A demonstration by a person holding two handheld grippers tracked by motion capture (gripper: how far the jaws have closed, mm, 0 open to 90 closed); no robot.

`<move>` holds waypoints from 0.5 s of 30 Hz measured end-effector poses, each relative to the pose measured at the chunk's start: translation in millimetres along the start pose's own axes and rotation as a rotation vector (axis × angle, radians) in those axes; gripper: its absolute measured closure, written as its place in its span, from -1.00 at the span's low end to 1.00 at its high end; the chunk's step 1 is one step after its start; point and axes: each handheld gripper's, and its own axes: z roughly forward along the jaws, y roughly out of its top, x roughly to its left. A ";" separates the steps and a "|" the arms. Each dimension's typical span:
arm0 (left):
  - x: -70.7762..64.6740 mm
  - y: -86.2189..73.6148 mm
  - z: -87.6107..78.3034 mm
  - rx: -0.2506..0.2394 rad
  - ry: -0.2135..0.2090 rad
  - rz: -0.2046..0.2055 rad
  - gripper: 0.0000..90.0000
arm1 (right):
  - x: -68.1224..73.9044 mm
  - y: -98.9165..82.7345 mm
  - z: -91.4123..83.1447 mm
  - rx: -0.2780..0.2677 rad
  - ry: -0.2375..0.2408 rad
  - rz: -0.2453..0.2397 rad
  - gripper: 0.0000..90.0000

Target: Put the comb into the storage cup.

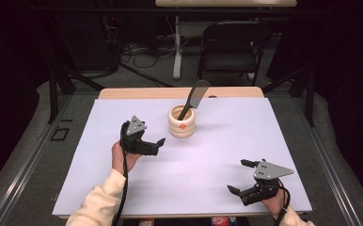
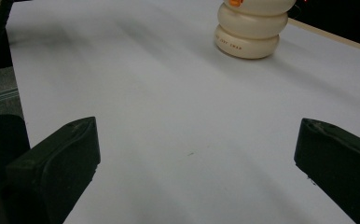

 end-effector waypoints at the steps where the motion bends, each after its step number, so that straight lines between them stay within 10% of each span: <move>1: -1.3 -0.9 -1.1 0.000 0.000 0.003 -1.00 | -0.1 0.0 -0.1 0.000 0.000 -0.001 -1.00; 15: -12.2 -14.3 -20.7 -0.011 0.016 0.003 -1.00 | 0.1 0.0 -0.1 -0.004 0.002 0.000 -1.00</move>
